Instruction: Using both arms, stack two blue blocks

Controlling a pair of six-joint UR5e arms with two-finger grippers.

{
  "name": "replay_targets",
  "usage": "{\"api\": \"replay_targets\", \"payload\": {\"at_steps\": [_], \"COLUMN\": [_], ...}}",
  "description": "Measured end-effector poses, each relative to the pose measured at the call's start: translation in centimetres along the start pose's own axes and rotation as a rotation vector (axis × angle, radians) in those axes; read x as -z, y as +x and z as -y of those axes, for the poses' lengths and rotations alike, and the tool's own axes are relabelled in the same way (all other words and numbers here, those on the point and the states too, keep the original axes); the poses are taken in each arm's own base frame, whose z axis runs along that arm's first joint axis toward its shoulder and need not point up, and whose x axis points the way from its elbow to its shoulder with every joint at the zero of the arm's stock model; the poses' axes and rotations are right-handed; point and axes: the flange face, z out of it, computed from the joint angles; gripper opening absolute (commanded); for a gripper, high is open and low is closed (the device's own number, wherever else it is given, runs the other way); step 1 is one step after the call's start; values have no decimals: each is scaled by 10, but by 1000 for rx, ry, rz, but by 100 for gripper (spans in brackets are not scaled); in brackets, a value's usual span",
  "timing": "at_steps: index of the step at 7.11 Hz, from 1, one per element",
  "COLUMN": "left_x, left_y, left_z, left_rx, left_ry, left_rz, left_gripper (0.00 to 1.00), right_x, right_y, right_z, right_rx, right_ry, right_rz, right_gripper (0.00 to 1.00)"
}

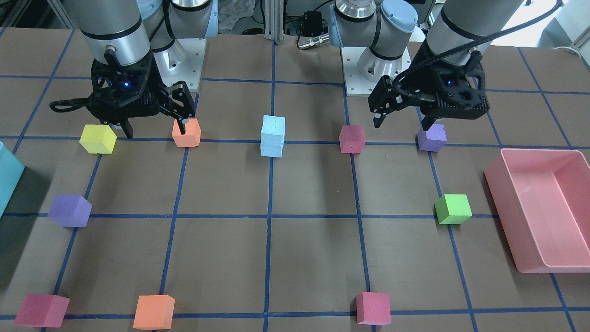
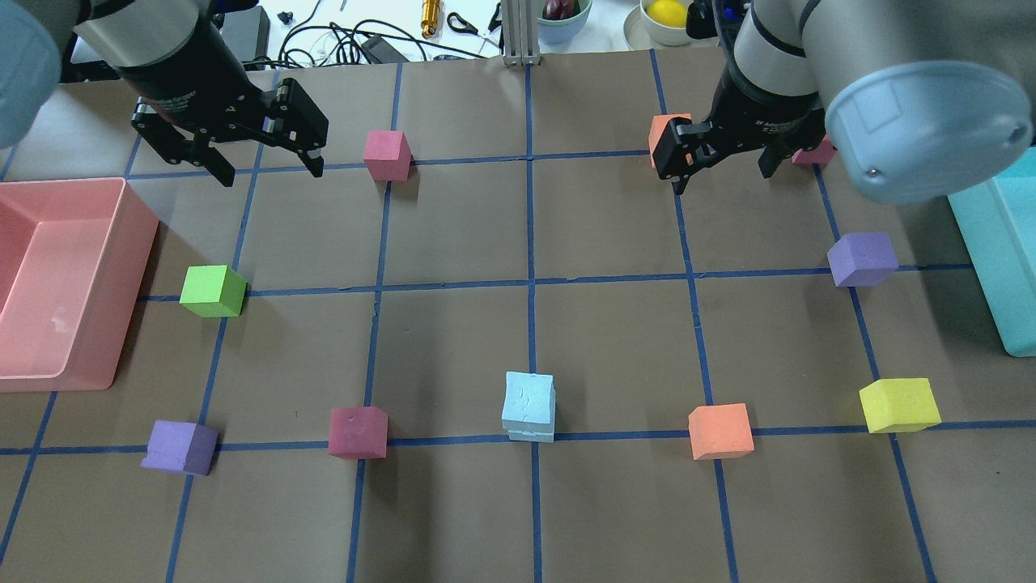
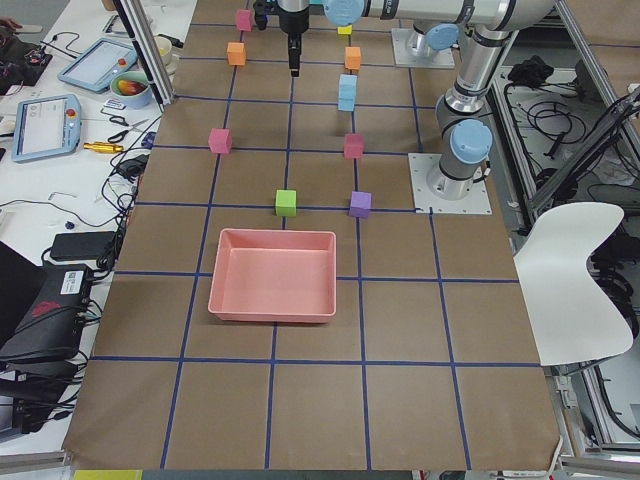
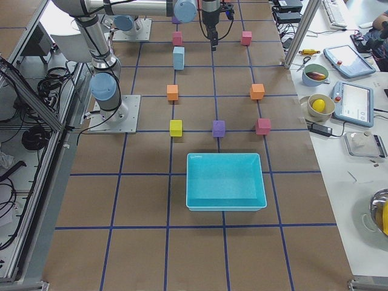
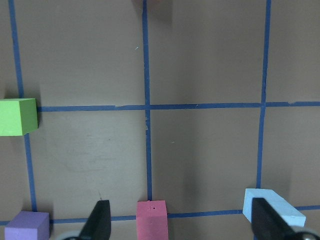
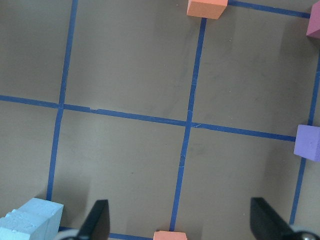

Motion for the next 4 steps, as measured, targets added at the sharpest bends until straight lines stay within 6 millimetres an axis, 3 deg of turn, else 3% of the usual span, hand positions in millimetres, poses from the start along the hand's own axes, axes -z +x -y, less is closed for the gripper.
{"api": "replay_targets", "payload": {"at_steps": [4], "left_x": [5], "left_y": [-8], "left_z": [0], "left_rx": [4], "left_ry": [36], "left_rz": [57], "left_gripper": [100], "right_x": [-1], "right_y": [-1], "right_z": [0], "right_rx": [-2], "right_ry": [-2], "right_rz": [1], "right_gripper": [100]}}
